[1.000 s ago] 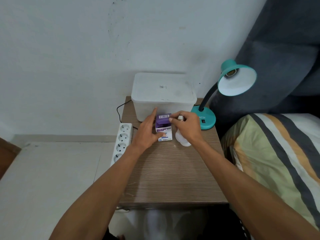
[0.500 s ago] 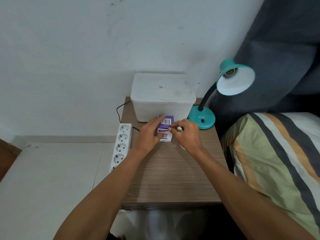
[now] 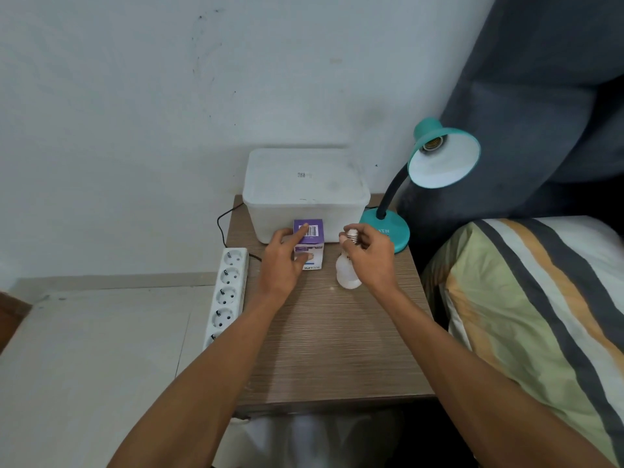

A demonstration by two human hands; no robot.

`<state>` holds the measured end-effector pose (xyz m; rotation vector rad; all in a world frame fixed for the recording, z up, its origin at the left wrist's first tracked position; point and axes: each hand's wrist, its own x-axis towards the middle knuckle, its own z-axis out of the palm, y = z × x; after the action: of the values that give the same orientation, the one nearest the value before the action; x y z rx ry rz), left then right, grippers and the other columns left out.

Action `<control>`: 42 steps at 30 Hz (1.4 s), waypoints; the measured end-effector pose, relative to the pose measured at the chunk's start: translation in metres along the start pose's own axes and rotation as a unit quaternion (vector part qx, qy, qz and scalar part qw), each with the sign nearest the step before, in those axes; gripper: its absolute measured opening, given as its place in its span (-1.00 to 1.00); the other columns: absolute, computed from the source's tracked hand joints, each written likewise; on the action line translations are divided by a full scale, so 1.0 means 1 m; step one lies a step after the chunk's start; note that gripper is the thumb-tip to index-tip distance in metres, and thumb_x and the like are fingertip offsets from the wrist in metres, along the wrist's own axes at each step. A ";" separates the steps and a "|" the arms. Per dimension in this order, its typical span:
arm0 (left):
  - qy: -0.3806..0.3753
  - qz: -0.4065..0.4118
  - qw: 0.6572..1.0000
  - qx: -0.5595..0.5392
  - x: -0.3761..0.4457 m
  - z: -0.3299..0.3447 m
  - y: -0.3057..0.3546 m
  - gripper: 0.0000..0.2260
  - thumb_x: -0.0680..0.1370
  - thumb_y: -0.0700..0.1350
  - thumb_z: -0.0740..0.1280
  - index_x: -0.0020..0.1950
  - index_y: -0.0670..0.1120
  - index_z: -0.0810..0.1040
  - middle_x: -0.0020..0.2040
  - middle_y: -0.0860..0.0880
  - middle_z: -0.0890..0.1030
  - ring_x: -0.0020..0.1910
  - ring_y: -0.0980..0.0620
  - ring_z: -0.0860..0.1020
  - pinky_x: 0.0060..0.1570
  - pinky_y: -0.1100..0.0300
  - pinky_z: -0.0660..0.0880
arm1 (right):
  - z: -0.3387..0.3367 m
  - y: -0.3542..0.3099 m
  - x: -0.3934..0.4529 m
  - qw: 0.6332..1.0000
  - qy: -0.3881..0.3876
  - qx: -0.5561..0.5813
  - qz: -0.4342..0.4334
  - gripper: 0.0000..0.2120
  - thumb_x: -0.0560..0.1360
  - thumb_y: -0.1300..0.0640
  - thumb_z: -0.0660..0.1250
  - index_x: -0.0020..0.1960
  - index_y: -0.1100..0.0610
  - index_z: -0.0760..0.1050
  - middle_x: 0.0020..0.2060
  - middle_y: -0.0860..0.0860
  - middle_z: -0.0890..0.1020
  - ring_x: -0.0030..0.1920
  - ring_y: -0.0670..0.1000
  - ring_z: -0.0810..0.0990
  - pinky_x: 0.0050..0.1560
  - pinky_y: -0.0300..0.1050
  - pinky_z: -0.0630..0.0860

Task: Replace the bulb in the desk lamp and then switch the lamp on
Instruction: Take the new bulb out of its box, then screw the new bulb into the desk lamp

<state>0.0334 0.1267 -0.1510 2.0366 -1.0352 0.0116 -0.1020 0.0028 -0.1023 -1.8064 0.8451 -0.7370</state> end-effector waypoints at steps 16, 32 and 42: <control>0.083 0.155 0.981 0.087 0.011 -0.013 0.051 -0.31 0.59 0.09 0.41 0.62 -0.09 0.21 0.61 -0.19 0.17 0.61 -0.17 0.13 0.53 -0.11 0.23 | -0.072 -0.028 0.007 0.960 0.160 0.184 0.141 -0.81 0.58 0.06 0.24 0.18 0.02 0.40 -0.11 0.05 0.66 -0.07 0.09 0.70 -0.01 0.19 0.66; -0.119 0.316 0.939 0.069 0.137 0.033 0.181 0.08 0.39 -0.08 0.61 0.65 -0.15 -0.07 0.65 -0.19 0.03 0.64 -0.14 0.03 0.57 -0.02 0.16 | -0.155 -0.077 0.070 0.978 0.154 0.088 0.108 -0.62 0.27 0.03 0.37 0.08 0.02 0.53 -0.03 -0.05 0.57 0.04 0.06 0.59 -0.02 0.14 0.65; -0.115 0.348 0.929 0.054 0.164 0.058 0.174 -0.16 0.53 -0.17 0.49 0.65 -0.14 0.02 0.64 -0.15 0.13 0.63 -0.09 0.10 0.54 0.18 0.16 | -0.152 -0.055 0.083 0.973 0.148 -0.171 -0.054 -0.46 0.38 0.07 0.46 0.32 0.12 0.45 0.20 0.08 0.57 0.19 0.11 0.49 0.12 -0.08 0.45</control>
<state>0.0047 -0.0763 -0.0149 1.6840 -1.8983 0.2083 -0.1617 -0.1266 0.0103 -2.0903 1.1318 -0.9973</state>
